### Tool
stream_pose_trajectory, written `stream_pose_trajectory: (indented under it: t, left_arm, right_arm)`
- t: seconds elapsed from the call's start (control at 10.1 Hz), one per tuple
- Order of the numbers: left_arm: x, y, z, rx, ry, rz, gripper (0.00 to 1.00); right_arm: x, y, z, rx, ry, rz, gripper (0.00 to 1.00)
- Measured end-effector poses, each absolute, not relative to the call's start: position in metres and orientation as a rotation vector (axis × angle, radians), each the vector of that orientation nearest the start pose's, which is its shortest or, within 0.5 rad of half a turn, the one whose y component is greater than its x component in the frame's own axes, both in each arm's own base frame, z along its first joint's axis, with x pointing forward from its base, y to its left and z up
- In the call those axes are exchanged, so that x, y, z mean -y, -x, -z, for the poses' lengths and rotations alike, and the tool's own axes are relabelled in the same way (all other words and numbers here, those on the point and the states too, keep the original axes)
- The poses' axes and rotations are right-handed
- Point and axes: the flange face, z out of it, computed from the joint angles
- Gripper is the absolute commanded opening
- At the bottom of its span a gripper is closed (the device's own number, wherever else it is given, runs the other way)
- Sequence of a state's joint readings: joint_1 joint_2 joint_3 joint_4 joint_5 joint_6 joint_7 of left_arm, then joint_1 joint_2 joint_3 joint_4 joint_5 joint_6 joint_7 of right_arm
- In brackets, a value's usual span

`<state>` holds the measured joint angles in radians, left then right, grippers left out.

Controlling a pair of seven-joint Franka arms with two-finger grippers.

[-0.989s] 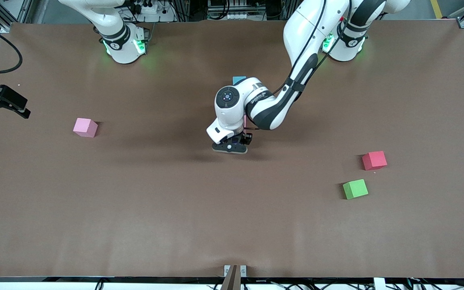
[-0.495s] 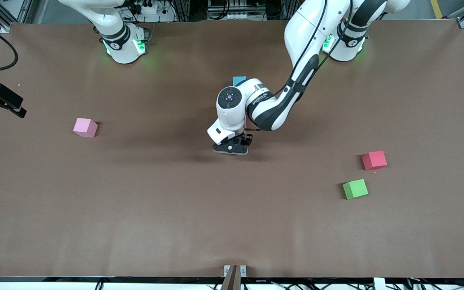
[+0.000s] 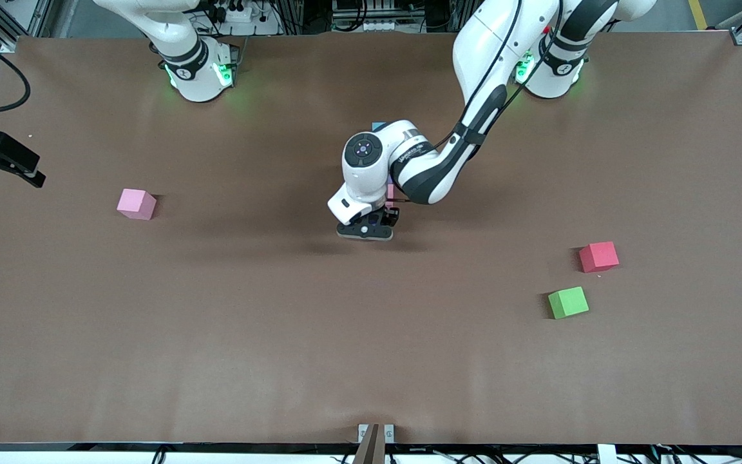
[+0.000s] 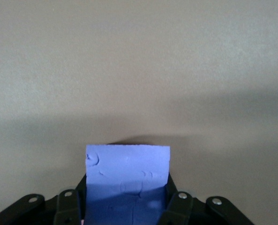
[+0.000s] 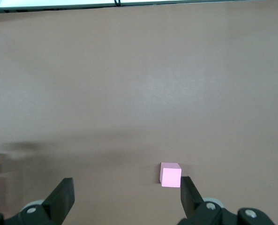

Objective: Arrange blocks into number 1
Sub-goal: 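Lower the purple cube against the pink cube with the left gripper and release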

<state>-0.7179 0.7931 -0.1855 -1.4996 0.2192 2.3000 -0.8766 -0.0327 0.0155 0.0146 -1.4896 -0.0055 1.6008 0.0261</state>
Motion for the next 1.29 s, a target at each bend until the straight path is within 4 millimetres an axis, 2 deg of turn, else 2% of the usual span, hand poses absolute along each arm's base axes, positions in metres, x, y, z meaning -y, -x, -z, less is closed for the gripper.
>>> stream_pose_trajectory:
  t: [0.89,1.29]
  left_arm:
    - [0.539,-0.464,-0.204,-0.214,3.130,0.097,0.00]
    - [0.538,-0.463,-0.203,-0.218,3.131,0.102,0.00]
  right_arm:
    - [0.011,-0.563,-0.657,-0.054,3.141,0.146,1.00]
    - [0.027,-0.562,-0.657,-0.130,3.140,0.143,1.00]
